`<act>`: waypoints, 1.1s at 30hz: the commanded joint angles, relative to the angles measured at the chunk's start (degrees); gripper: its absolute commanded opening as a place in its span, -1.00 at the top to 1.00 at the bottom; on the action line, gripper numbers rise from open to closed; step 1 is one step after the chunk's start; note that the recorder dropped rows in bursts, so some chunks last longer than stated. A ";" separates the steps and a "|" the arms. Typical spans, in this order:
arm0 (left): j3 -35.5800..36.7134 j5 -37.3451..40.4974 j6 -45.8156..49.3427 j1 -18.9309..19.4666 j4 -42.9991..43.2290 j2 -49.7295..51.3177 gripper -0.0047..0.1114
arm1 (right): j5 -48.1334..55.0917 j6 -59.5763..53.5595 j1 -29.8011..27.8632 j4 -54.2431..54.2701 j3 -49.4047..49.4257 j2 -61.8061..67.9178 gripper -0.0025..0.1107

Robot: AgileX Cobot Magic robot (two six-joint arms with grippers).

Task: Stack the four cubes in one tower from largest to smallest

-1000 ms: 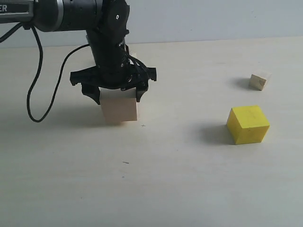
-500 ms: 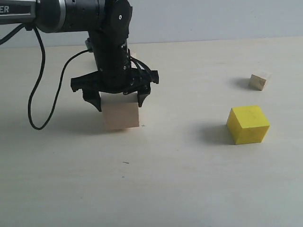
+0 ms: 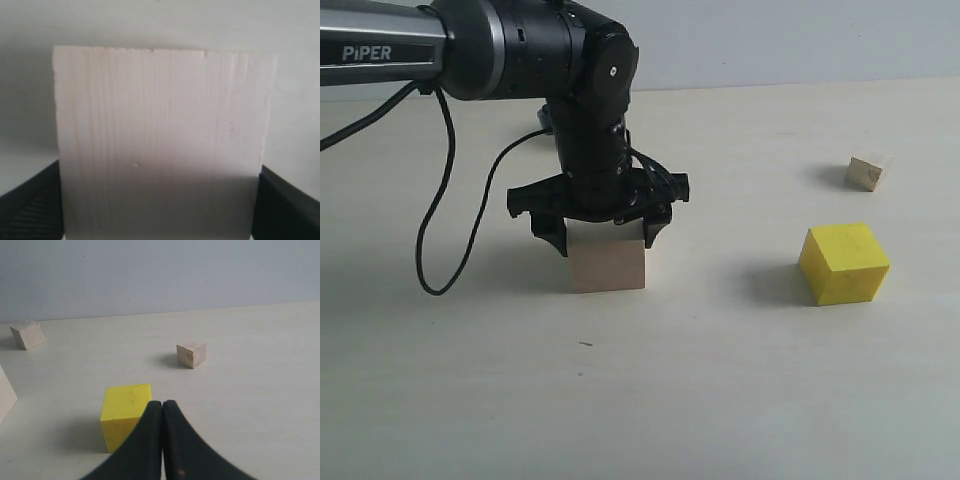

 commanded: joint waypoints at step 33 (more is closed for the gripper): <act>-0.25 -0.52 0.50 -0.22 1.85 -1.10 -0.69 | -0.71 0.01 0.06 0.21 0.28 -0.28 0.96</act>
